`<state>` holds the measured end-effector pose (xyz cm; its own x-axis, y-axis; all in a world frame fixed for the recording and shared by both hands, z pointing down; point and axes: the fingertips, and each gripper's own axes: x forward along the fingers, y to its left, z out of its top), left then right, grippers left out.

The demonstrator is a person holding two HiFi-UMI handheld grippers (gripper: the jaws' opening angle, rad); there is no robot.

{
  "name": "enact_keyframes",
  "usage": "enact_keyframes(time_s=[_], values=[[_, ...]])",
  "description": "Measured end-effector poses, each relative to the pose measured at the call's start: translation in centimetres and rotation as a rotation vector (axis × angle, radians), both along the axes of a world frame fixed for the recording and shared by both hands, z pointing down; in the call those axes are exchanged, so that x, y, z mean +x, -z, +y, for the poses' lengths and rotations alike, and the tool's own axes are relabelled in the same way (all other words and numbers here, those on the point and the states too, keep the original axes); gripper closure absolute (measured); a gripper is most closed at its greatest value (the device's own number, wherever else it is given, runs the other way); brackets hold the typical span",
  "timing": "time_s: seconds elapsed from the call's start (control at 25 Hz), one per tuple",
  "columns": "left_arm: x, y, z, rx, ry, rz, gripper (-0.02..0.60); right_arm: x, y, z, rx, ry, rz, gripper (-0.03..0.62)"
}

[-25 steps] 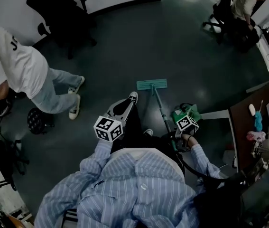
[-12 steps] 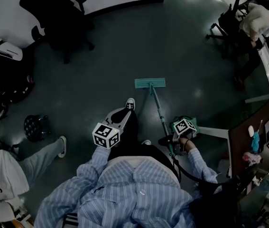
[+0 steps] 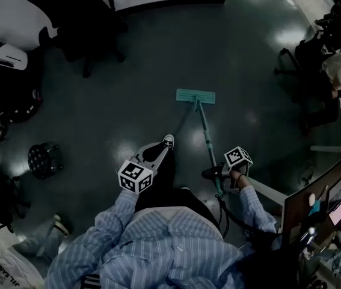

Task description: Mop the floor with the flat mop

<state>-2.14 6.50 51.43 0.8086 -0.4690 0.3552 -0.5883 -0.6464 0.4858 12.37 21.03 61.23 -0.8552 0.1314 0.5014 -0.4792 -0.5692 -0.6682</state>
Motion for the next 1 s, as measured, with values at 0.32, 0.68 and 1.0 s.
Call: enact_keyframes(time_s=[0.32,0.68,1.0], values=[[-0.3,-2.1,-8.0,-0.043,0.005,0.008,0.522,-1.1,-2.2,-12.8,-0.002,0.052,0.006,0.548],[-1.9,-4.4,-16.8,-0.075,0.077,-0.009,0.522,-0.6,-6.3,-27.9,0.020,0.046,0.040,0.548],[-2.5,-6.4,-20.6,-0.123,0.135,-0.021,0.522,1.9,-8.5,-41.5,0.049,-0.045,0.080,0.549]])
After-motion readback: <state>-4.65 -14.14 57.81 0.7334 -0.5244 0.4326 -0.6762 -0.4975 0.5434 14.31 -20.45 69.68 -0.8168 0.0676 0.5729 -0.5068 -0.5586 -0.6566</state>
